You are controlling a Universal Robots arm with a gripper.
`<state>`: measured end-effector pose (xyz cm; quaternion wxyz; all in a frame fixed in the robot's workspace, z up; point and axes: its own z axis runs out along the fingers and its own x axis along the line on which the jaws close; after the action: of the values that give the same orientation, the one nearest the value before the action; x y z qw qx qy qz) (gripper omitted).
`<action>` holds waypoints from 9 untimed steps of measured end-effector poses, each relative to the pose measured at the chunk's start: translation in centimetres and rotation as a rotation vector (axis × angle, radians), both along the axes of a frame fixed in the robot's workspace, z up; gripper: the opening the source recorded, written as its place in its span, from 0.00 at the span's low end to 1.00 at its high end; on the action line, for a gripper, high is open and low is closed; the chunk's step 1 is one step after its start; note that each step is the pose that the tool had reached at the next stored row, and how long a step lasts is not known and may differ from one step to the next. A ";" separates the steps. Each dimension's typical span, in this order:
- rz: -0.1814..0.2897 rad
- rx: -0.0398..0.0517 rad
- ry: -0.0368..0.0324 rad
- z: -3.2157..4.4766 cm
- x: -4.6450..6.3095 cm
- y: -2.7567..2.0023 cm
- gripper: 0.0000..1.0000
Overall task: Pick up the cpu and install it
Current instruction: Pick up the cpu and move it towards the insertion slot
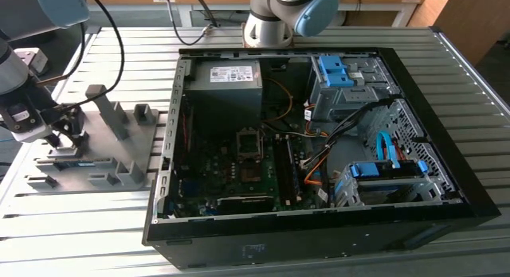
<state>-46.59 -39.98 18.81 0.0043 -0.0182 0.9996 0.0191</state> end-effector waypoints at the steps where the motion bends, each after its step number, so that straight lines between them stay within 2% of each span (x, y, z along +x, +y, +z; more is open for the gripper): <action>1: 0.000 0.0000 0.0000 0.25 0.0 0.00 0.47; 9: 0.000 0.0000 -0.0001 1.70 0.0 0.00 0.47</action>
<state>-46.59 -39.98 20.51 0.0044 -0.0182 0.9996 0.0191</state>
